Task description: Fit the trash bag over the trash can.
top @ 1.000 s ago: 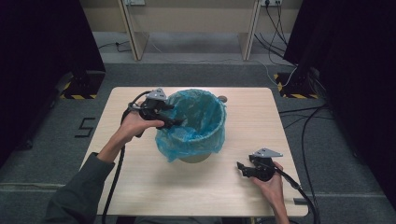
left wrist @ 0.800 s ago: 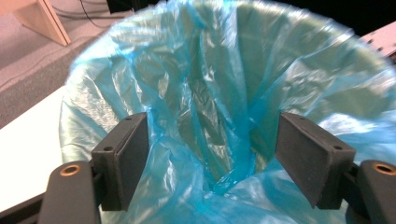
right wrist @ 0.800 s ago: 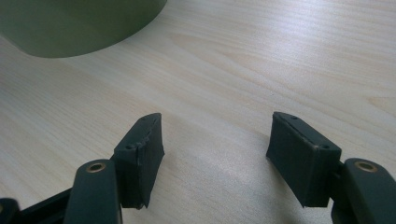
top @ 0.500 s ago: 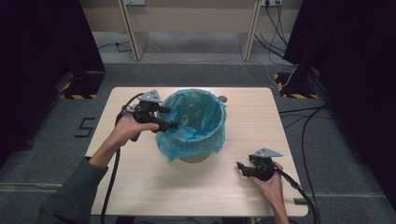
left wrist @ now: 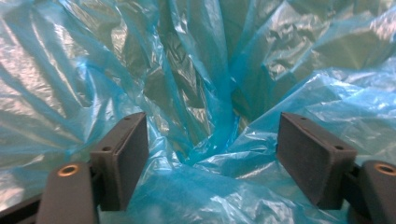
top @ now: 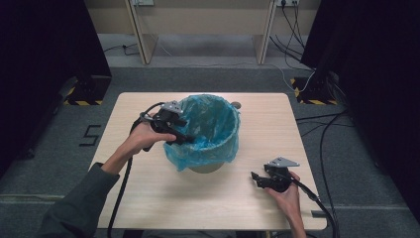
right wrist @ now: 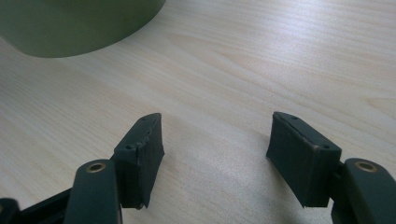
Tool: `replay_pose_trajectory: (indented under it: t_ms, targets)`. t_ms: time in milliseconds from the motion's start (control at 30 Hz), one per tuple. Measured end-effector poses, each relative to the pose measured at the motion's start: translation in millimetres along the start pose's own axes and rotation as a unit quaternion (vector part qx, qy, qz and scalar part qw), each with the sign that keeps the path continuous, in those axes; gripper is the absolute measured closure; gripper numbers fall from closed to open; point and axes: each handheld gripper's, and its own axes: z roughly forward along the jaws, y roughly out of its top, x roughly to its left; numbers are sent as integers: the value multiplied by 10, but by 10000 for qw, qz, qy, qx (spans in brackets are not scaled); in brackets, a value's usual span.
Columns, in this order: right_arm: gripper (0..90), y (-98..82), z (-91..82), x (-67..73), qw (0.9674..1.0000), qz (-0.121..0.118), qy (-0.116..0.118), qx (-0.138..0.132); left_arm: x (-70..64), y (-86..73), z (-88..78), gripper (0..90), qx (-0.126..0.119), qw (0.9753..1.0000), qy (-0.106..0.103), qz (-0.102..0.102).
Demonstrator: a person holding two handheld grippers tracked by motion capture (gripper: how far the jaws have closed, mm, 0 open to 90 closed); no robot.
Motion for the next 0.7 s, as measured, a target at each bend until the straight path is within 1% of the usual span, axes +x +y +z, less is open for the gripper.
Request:
replay_pose_trajectory:
  t_ms: [100, 200, 233, 267, 300, 367, 433, 533, 567, 600, 633, 667, 700]
  targets:
    - [354, 0, 0, 0, 10000, 1, 0, 1, -6, -4, -45, 241, -186, 9998, 81, -16]
    - [354, 0, 0, 0, 10000, 3, -1, 0, -25, -9, -150, 231, -502, 9986, 149, -34]
    - [354, 0, 0, 0, 10000, 3, -1, 0, -25, -9, -150, 227, -502, 9986, 149, -34]
    - [354, 0, 0, 0, 10000, 3, 0, -1, -37, -21, -230, 223, -643, 9977, 218, -40]
    - [354, 0, 0, 0, 10000, 3, 1, -1, -41, -32, -276, 221, -728, 9970, 252, -46]
    - [353, 0, 0, 0, 10000, 2, 2, 0, -46, -67, -362, 214, -882, 9957, 271, -92]
    - [353, 0, 0, 0, 10000, 2, 2, 0, -48, -135, -467, 209, -1033, 9940, 322, -144]
    - [353, -1, -1, 0, 10000, -6, -2, 3, -46, -255, -567, 199, -1136, 9927, 352, -190]
    - [353, -2, -2, 1, 10000, -7, -4, 3, -47, -316, -603, 199, -1208, 9917, 388, -220]
    - [353, -3, -3, 1, 10000, -8, -6, 5, -46, -352, -625, 199, -1230, 9913, 398, -232]
    - [353, -3, -3, 1, 10000, -8, -6, 5, -46, -352, -625, 199, -1230, 9913, 398, -232]
    - [353, -3, -3, 0, 10000, -15, -8, 4, -46, -463, -678, 199, -1326, 9898, 431, -274]
    - [353, -3, -4, 1, 10000, -9, -10, 4, -46, -463, -678, 198, -1326, 9898, 431, -274]
